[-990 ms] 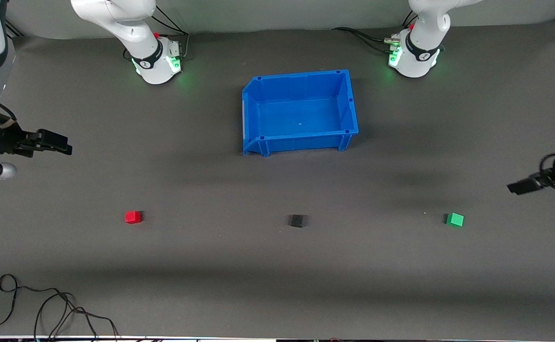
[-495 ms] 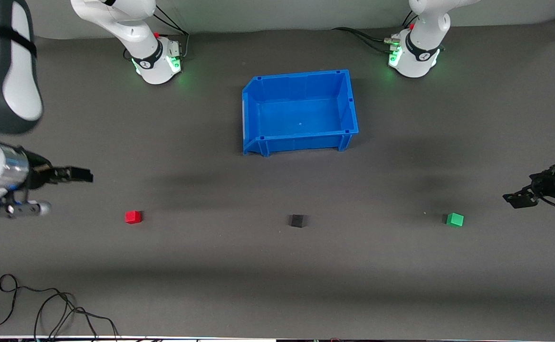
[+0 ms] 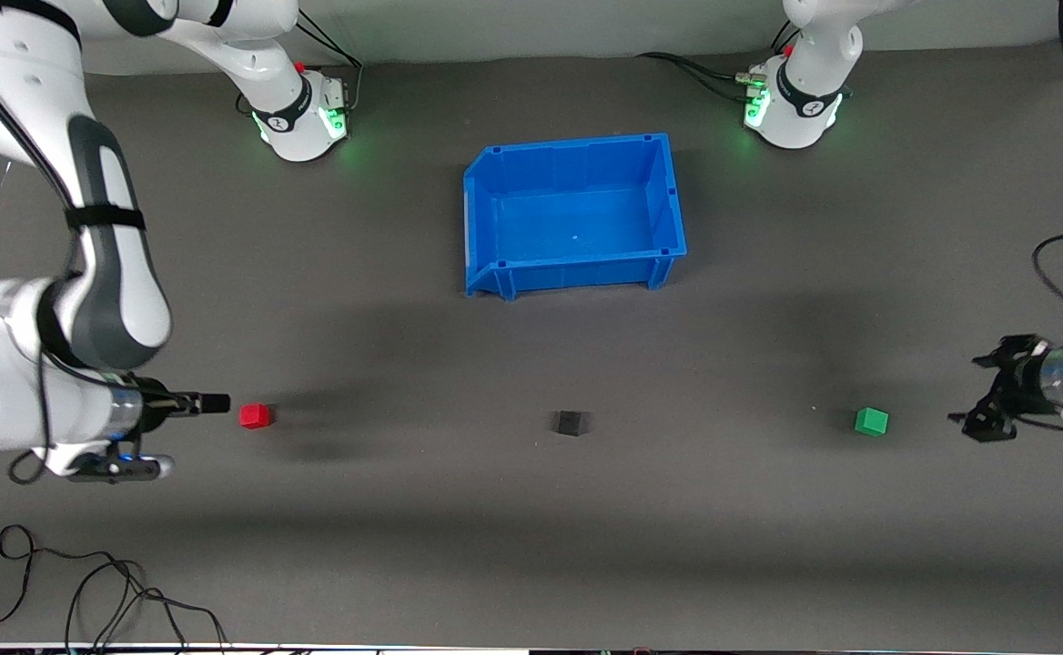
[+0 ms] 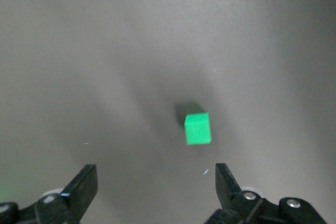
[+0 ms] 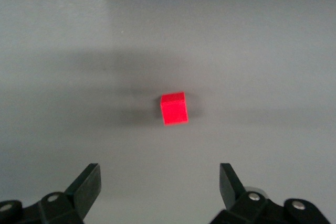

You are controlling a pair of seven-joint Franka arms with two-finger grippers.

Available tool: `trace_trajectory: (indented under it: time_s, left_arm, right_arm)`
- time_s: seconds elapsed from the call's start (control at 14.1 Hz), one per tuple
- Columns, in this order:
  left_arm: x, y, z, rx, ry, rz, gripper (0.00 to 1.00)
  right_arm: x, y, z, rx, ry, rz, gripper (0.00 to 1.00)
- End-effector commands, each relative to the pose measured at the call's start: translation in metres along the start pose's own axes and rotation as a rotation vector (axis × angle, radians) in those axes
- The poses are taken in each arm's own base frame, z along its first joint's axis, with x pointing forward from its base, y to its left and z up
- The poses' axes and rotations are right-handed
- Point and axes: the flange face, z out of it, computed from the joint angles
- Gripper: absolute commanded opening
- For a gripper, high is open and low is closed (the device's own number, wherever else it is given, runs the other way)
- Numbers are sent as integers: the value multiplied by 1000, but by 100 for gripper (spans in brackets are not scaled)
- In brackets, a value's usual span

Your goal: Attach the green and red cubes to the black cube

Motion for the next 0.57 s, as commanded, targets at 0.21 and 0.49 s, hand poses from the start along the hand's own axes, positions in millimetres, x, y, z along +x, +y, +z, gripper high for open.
trace_trajectory:
  time_s: [0.21, 0.49]
  left_arm:
    - [2, 27, 60, -6, 48, -99, 96]
    - [-2, 32, 107, -20, 77, -130, 89]
  right_arm:
    - [32, 5, 85, -32, -16, -4, 100]
    - [40, 4, 120, -32, 20, -6, 100]
